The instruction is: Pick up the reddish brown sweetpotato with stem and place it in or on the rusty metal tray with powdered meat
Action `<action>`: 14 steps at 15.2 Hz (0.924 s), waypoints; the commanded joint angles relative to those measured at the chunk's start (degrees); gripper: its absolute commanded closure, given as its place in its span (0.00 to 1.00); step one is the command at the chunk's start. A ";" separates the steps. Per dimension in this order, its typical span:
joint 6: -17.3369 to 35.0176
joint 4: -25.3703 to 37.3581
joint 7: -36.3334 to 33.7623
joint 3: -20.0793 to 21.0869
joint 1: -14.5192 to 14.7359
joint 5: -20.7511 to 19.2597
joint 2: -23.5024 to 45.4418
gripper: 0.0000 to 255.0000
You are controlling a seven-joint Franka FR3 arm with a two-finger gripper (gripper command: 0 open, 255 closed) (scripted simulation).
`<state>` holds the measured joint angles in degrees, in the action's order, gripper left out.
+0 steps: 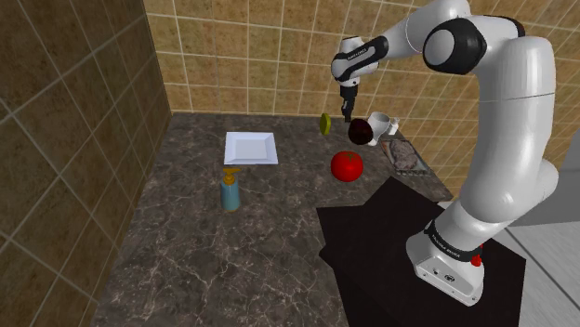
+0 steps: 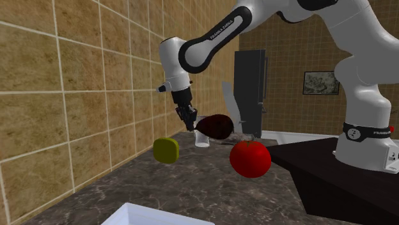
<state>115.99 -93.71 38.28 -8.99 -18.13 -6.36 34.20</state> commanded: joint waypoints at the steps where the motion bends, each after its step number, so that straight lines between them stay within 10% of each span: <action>1: 1.98 -3.06 2.13 -0.80 -1.64 -0.39 -1.54 1.00; 14: 10.64 -13.46 15.21 -5.67 -11.84 -2.11 -6.01 1.00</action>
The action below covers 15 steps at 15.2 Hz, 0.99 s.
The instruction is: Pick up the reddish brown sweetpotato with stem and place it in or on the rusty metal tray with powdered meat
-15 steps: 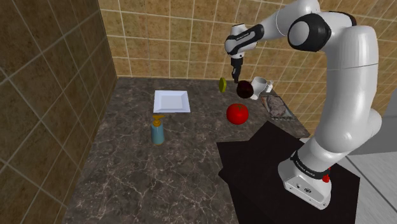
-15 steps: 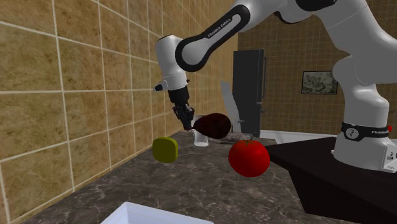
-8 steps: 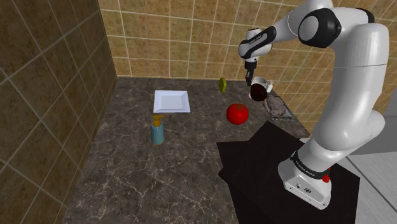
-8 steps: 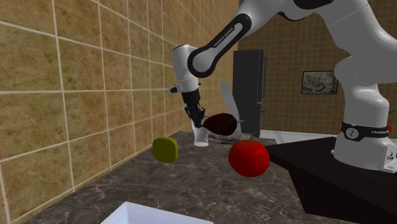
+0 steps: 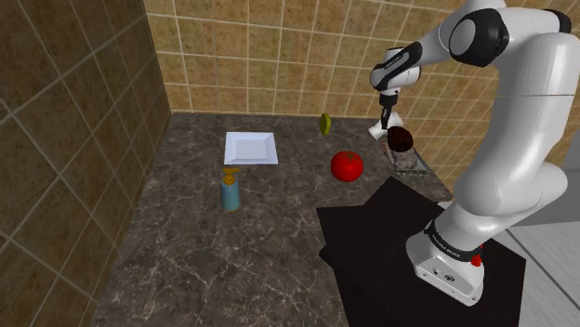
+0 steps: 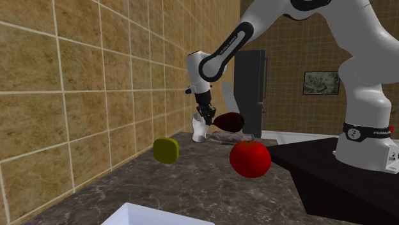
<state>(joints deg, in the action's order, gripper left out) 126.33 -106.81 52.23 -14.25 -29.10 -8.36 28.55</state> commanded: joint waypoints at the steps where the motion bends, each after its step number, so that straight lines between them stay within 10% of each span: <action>1: 0.81 -0.66 2.36 -0.76 -1.75 -0.17 -0.39 1.00; 6: 3.29 -1.09 8.78 -2.59 -6.82 -0.15 0.25 1.00; 15: 8.04 -1.09 8.19 -1.96 -7.45 0.51 5.13 1.00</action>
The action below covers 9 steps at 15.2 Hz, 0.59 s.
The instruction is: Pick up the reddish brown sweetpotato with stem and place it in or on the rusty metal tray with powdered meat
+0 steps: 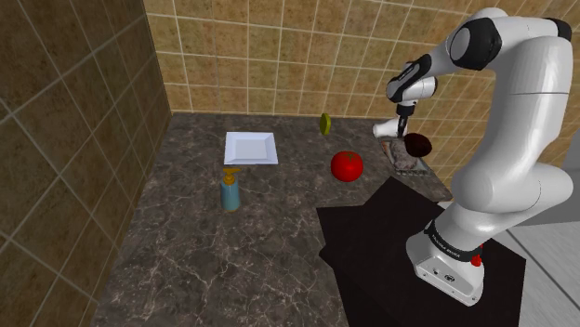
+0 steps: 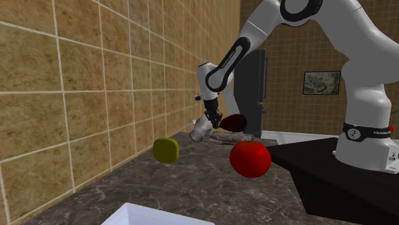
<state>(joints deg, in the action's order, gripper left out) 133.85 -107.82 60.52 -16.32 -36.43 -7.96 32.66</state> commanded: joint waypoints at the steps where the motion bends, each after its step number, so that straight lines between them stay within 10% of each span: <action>1: 0.54 -0.09 -0.10 0.11 -0.12 0.11 1.01 1.00; 8: 0.53 -0.08 -0.10 0.11 -0.13 0.11 1.02 1.00; 9: 0.53 -0.09 -0.10 0.11 -0.12 0.11 1.01 0.00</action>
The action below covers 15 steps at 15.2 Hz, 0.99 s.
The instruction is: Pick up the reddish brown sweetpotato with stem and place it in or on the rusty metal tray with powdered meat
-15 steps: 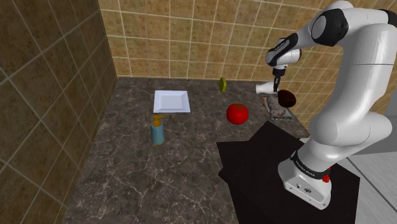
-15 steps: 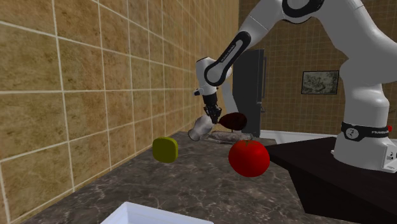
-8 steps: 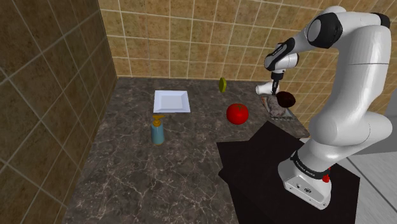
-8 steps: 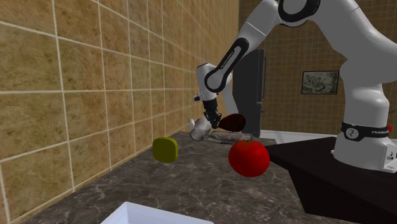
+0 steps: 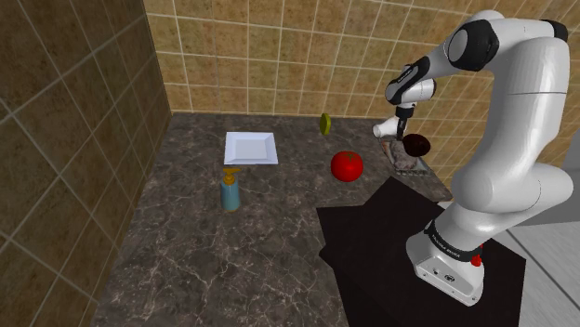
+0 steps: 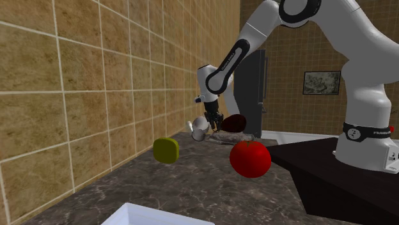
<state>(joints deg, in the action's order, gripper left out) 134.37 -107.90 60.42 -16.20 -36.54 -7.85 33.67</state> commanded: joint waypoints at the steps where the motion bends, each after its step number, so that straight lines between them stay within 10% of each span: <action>1: -0.01 0.01 0.00 -0.01 -0.01 0.00 0.01 0.00; 15: -5.80 1.34 -0.29 -0.25 1.33 -0.45 -4.34 0.00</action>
<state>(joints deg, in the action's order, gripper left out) 128.59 -106.56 60.13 -16.44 -35.21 -8.30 29.34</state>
